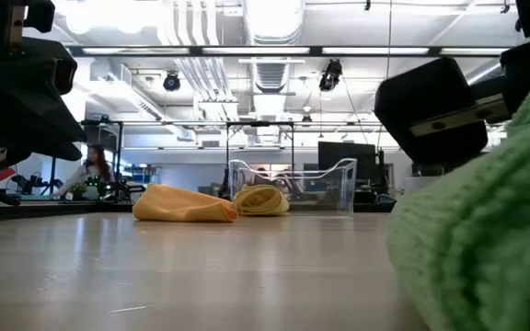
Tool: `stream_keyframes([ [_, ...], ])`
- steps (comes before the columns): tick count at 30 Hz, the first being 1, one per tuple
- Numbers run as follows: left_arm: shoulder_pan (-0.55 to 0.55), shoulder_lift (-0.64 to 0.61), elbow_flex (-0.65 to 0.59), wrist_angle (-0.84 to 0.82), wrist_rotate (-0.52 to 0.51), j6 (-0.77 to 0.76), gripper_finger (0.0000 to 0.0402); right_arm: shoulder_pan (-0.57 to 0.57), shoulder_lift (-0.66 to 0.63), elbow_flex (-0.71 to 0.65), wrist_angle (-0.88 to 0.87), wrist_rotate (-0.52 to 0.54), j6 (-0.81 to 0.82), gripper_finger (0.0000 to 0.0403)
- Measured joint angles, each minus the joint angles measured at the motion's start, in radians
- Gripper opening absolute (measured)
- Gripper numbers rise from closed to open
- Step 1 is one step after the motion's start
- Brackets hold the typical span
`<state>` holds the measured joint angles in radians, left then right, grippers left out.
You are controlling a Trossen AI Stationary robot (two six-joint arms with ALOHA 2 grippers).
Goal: Fold microfiber towels
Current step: Fold the left green microfiber towel
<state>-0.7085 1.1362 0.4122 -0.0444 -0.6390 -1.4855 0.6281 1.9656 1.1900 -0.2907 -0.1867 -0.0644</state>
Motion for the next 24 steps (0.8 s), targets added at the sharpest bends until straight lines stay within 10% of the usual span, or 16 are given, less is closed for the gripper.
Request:
stream_keyframes([
  [17,0.016,-0.001,-0.002,0.044,0.002,0.016,0.0081,0.000,-0.095,0.031,-0.089,0.004,0.069,0.0130],
  [24,0.063,0.051,-0.002,0.364,0.173,0.353,0.0081,-0.002,-0.199,0.032,-0.080,0.069,0.307,0.0125],
])
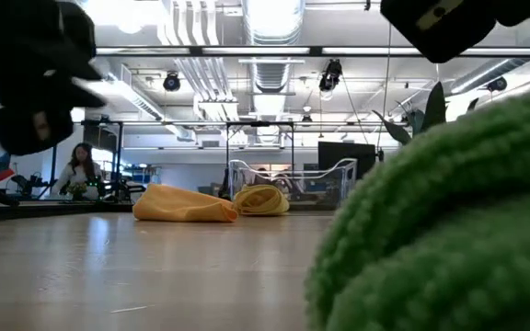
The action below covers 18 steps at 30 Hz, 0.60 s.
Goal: Fold microfiber towels
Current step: Fold the left green microfiber towel
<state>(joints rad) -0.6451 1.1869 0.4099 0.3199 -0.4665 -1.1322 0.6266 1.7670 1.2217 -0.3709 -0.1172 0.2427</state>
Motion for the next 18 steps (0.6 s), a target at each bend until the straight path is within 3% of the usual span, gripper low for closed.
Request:
stream_keyframes([
  [5,0.058,0.109,0.012,0.260,0.056,0.185,0.0081,-0.010,-0.013,-0.028,0.141,0.143,0.367,0.0113],
  [9,0.121,0.220,0.055,0.410,0.229,0.318,0.0081,-0.010,0.003,-0.095,0.358,0.155,0.586,0.0109],
  [12,0.152,0.302,0.112,0.441,0.352,0.460,0.0081,0.010,0.023,-0.144,0.475,0.172,0.670,0.0112],
  [18,0.184,0.458,0.241,0.431,0.539,0.768,0.0081,0.101,0.043,-0.163,0.481,0.387,0.711,0.0121],
])
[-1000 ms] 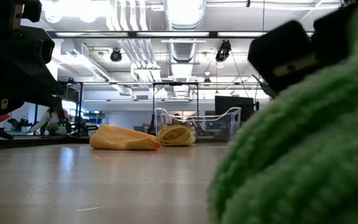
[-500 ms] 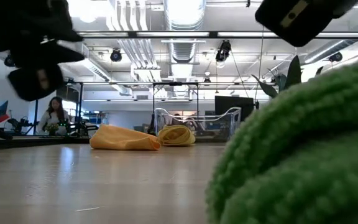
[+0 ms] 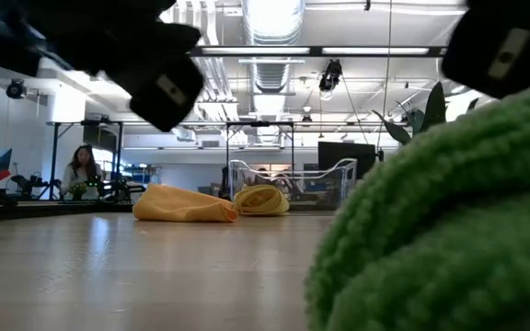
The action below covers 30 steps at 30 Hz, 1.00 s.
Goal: Fold microfiber towels
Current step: Fold the left green microfiber towel
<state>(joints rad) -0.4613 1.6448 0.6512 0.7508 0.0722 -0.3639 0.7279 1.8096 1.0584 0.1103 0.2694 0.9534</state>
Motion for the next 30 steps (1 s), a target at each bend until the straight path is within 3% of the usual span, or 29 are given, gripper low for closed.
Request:
stream_keyframes([
  [4,0.037,0.082,0.060,0.000,0.161,0.011,0.0081,0.046,0.034,0.018,-0.006,0.019,-0.012,0.0125],
  [8,0.057,0.122,0.080,-0.006,0.200,0.005,0.0081,0.060,0.106,0.071,-0.127,0.020,0.027,0.0117],
  [16,0.094,0.083,0.076,-0.047,0.200,0.003,0.0081,-0.001,0.241,0.182,-0.304,0.020,-0.035,0.0107],
  [22,0.119,-0.008,0.075,-0.225,0.167,0.002,0.0081,-0.122,0.261,0.180,-0.304,0.053,-0.296,0.0104],
  [27,0.138,-0.106,0.053,-0.341,0.058,0.005,0.0081,-0.258,0.247,0.168,-0.321,0.127,-0.495,0.0097],
  [30,0.150,-0.159,0.033,-0.395,0.007,0.022,0.0081,-0.338,0.236,0.165,-0.335,0.113,-0.556,0.0094],
])
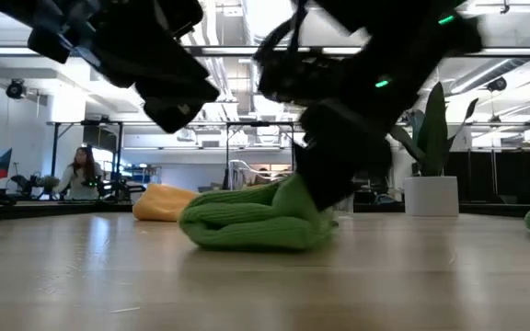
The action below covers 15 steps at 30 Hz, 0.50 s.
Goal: Fold microfiber towels
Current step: Fold the left green microfiber towel
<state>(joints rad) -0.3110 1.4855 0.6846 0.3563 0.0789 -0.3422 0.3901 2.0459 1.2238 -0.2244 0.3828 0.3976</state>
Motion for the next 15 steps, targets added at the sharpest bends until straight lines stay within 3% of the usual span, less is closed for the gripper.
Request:
stream_keyframes([
  [4,0.019,-0.030,-0.053,-0.017,-0.041,0.009,0.0081,-0.060,-0.035,-0.009,-0.031,-0.050,-0.005,0.0094],
  [10,0.052,-0.028,-0.101,-0.011,-0.078,0.009,0.0081,-0.053,-0.149,-0.034,-0.003,-0.021,-0.065,0.0120],
  [15,0.090,0.010,-0.106,0.042,-0.086,0.051,0.0081,-0.047,-0.183,-0.079,-0.011,-0.019,0.003,0.0148],
])
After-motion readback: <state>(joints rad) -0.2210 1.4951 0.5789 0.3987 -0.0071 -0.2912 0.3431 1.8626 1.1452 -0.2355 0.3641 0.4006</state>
